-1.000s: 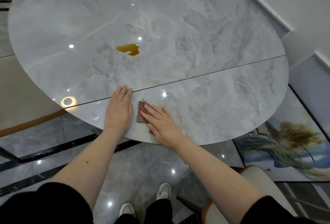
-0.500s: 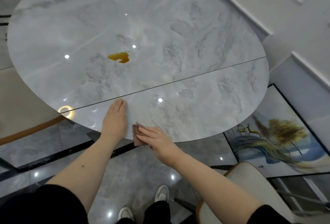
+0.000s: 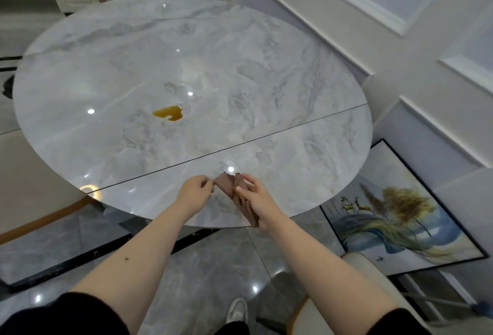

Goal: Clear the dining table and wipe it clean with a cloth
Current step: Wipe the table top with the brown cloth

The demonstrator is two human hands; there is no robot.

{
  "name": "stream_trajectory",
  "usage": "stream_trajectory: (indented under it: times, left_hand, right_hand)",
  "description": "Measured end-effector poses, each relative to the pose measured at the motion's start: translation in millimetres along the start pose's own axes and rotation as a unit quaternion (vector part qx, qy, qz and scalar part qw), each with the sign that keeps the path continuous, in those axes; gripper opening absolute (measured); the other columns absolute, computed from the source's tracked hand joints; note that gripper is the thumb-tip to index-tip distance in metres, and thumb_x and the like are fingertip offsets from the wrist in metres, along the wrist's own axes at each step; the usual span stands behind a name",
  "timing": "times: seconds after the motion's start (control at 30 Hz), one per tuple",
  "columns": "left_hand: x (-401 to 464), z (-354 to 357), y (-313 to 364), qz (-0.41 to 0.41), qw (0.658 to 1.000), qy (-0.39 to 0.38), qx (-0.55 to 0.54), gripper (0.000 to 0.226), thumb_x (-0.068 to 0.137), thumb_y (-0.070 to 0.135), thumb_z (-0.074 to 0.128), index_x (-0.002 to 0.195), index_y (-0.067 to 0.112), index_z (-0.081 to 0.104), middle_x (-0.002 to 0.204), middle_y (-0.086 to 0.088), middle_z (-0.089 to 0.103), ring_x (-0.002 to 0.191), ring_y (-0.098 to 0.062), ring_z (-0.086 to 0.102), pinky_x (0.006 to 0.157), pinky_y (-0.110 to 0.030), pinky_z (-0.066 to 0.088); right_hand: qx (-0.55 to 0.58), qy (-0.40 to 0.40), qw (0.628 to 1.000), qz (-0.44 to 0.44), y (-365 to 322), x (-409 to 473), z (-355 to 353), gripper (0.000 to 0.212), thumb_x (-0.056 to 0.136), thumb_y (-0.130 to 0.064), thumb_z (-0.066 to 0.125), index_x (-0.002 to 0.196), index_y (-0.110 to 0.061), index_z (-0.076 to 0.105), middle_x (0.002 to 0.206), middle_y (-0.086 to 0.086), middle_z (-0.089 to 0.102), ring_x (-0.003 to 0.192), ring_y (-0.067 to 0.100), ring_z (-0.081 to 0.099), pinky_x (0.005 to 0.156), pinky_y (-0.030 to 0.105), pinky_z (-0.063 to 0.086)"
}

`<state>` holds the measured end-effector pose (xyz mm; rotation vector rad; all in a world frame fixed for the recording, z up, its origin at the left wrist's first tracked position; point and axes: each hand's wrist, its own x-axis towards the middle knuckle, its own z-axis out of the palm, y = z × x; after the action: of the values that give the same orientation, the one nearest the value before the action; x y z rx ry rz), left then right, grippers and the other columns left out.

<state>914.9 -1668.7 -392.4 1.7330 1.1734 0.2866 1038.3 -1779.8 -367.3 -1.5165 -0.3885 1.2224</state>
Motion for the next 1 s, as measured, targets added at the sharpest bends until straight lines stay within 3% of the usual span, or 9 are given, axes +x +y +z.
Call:
stream_trajectory:
  times: [0.07,0.17,0.33,0.5,0.67,0.73,0.87,0.93,1.0]
  left_hand:
    - [-5,3,18,-0.056,0.986,-0.028,-0.155,0.03,0.098,0.023,0.042,0.087,0.002,0.062,0.085,-0.016,0.064,0.066,-0.026,0.06,0.065,-0.035,0.052]
    - [-12,1,34,-0.064,0.967,-0.024,-0.246,0.04,0.097,0.037,0.044,0.089,0.004,0.065,0.08,-0.012,0.066,0.067,-0.024,0.063,0.06,-0.03,0.053]
    - [-13,4,37,-0.047,0.976,-0.016,-0.211,0.014,0.093,0.009,0.052,0.08,0.008,0.056,0.085,-0.015,0.063,0.063,-0.02,0.062,0.056,-0.024,0.054]
    - [-12,8,41,-0.064,0.97,0.024,-0.234,0.009,0.094,0.003,0.046,0.087,0.004,0.052,0.088,-0.015,0.061,0.066,-0.021,0.061,0.057,-0.026,0.053]
    - [-12,8,40,-0.057,0.98,0.074,-0.175,0.014,0.087,0.009,0.06,0.099,0.01,0.052,0.096,-0.01,0.059,0.083,-0.022,0.057,0.073,-0.037,0.054]
    - [-14,10,43,-0.022,0.993,0.046,-0.105,0.004,0.087,0.013,0.061,0.09,0.011,0.059,0.092,-0.004,0.061,0.084,-0.02,0.055,0.075,-0.03,0.047]
    - [-21,8,52,-0.029,0.991,-0.071,-0.113,0.032,0.095,0.03,0.051,0.097,0.004,0.068,0.1,0.002,0.063,0.091,-0.016,0.055,0.079,-0.026,0.04]
    - [-23,5,51,-0.05,0.985,-0.106,-0.13,0.038,0.093,0.039,0.053,0.103,0.005,0.065,0.1,0.003,0.064,0.091,-0.016,0.059,0.073,-0.024,0.043]
    - [-24,5,50,-0.062,0.976,-0.123,-0.166,0.042,0.09,0.041,0.058,0.106,0.002,0.063,0.099,-0.006,0.068,0.088,-0.019,0.065,0.075,-0.027,0.051]
  right_hand:
    - [0.085,0.023,0.996,0.019,-3,0,4,0.039,0.096,-0.005,0.049,0.133,-0.015,0.04,0.116,0.009,0.058,0.088,0.013,0.062,0.068,0.02,0.052]
    - [0.171,0.046,0.984,0.027,-2,3,8,0.039,0.099,-0.008,0.043,0.137,-0.012,0.039,0.109,0.009,0.063,0.089,0.015,0.063,0.073,0.024,0.052]
    - [0.23,0.034,0.971,0.059,-1,4,12,0.036,0.103,-0.016,0.029,0.132,-0.006,0.048,0.118,0.016,0.062,0.095,0.02,0.063,0.076,0.025,0.054]
    - [0.17,0.04,0.978,0.116,-2,-2,11,0.029,0.101,-0.017,0.039,0.113,-0.004,0.061,0.076,0.007,0.067,0.06,0.013,0.065,0.052,0.021,0.051]
    - [0.152,0.114,0.978,0.089,-3,-3,9,0.026,0.092,-0.001,0.053,0.118,-0.003,0.06,0.095,0.015,0.068,0.075,0.021,0.064,0.066,0.029,0.054]
    - [0.153,0.141,0.976,0.066,-3,-3,12,0.032,0.088,0.001,0.059,0.12,-0.002,0.06,0.104,0.018,0.068,0.079,0.022,0.065,0.072,0.03,0.055]
    - [0.179,0.148,0.972,0.041,-13,-9,11,0.02,0.094,0.001,0.051,0.11,-0.002,0.062,0.097,0.015,0.068,0.085,0.024,0.066,0.081,0.032,0.054]
    - [0.186,0.125,0.974,0.037,-18,-12,10,0.024,0.098,-0.002,0.04,0.102,-0.007,0.064,0.096,0.013,0.068,0.088,0.024,0.066,0.081,0.032,0.054]
    - [0.171,0.11,0.979,0.025,-21,-13,12,0.03,0.099,-0.001,0.037,0.113,-0.006,0.062,0.108,0.013,0.067,0.097,0.024,0.065,0.086,0.032,0.052]
